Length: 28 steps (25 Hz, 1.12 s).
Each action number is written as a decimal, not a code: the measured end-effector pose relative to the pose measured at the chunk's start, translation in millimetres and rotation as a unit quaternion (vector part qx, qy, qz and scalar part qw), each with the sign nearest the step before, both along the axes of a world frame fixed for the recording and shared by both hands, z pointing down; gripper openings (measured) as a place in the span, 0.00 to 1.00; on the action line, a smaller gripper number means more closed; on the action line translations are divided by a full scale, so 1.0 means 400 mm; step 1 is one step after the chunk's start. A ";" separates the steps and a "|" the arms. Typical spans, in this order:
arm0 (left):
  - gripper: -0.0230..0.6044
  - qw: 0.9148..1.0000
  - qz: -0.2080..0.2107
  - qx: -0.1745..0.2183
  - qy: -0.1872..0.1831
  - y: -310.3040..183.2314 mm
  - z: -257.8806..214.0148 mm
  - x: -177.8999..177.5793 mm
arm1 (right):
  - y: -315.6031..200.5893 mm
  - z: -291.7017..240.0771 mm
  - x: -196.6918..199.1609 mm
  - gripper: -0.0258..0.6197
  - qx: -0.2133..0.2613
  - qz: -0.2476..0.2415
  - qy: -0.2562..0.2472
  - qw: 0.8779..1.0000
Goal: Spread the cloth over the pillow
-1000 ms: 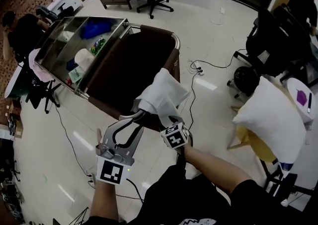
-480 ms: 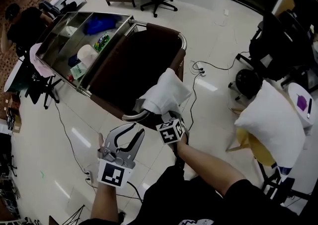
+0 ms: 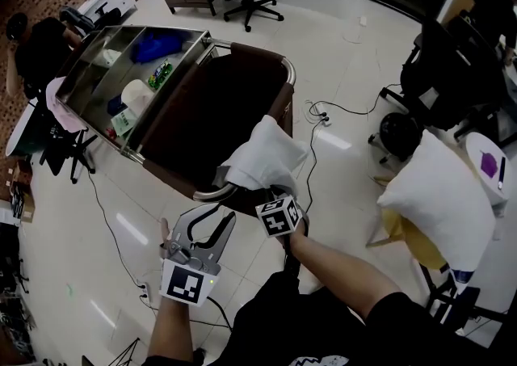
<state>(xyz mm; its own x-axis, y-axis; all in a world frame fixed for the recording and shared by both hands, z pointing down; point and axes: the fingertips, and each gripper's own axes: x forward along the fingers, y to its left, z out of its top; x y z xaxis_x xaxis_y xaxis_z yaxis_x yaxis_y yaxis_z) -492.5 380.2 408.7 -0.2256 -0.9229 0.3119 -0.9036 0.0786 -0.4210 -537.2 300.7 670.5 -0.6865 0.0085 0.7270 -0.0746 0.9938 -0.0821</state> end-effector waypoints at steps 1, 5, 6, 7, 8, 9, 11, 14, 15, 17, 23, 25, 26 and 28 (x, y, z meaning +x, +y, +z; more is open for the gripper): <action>0.18 1.000 0.001 0.002 -0.003 -0.003 -0.005 -0.003 | -0.009 -0.004 0.004 0.07 0.005 -0.001 -0.002 1.000; 0.18 1.000 -0.002 0.006 -0.017 -0.008 -0.023 -0.026 | -0.046 -0.032 0.027 0.06 0.035 -0.008 -0.012 0.999; 0.18 1.000 -0.003 0.007 -0.021 -0.010 -0.027 -0.032 | -0.057 -0.043 0.035 0.06 0.041 -0.010 -0.015 0.999; 0.18 1.000 -0.005 0.008 -0.026 -0.012 -0.032 -0.040 | -0.068 -0.056 0.042 0.06 0.046 -0.010 -0.019 0.999; 0.18 0.999 -0.006 0.007 -0.032 -0.015 -0.036 -0.049 | -0.080 -0.070 0.049 0.06 0.051 -0.011 -0.023 0.998; 0.18 0.999 -0.009 0.003 -0.038 -0.017 -0.037 -0.060 | -0.092 -0.085 0.055 0.06 0.056 -0.011 -0.028 0.998; 0.18 0.998 -0.020 -0.019 -0.051 -0.019 -0.035 -0.085 | -0.115 -0.116 0.070 0.06 0.065 -0.011 -0.038 0.997; 0.18 0.996 -0.030 -0.050 -0.069 -0.030 -0.037 -0.111 | -0.154 -0.167 0.103 0.06 0.069 -0.003 -0.054 0.996; 0.18 0.996 -0.028 -0.051 -0.074 -0.037 -0.040 -0.115 | -0.166 -0.184 0.115 0.05 0.068 0.001 -0.059 0.996; 0.18 0.995 -0.022 -0.051 -0.081 -0.050 -0.045 -0.122 | -0.190 -0.219 0.136 0.05 0.066 0.012 -0.069 0.995; 0.18 0.989 0.003 -0.103 -0.107 -0.084 0.007 -0.152 | -0.270 -0.298 0.179 0.05 0.102 0.024 -0.093 0.990; 0.18 0.983 0.011 -0.135 -0.121 -0.087 0.021 -0.167 | -0.298 -0.324 0.194 0.05 0.115 0.027 -0.099 0.988; 0.18 0.981 0.015 -0.147 -0.126 -0.087 0.026 -0.176 | -0.312 -0.343 0.200 0.05 0.123 0.028 -0.104 0.987; 0.18 0.978 0.020 -0.164 -0.129 -0.085 0.033 -0.192 | -0.342 -0.391 0.204 0.05 0.149 0.025 -0.121 0.981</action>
<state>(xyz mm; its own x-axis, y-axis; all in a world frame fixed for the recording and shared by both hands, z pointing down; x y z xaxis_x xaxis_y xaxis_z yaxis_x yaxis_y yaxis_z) -569.5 346.3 421.9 -0.3022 -0.7926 0.5296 -0.7637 -0.1312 -0.6321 -455.4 163.9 514.1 -0.8333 -0.2184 0.5078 -0.1388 0.9719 0.1902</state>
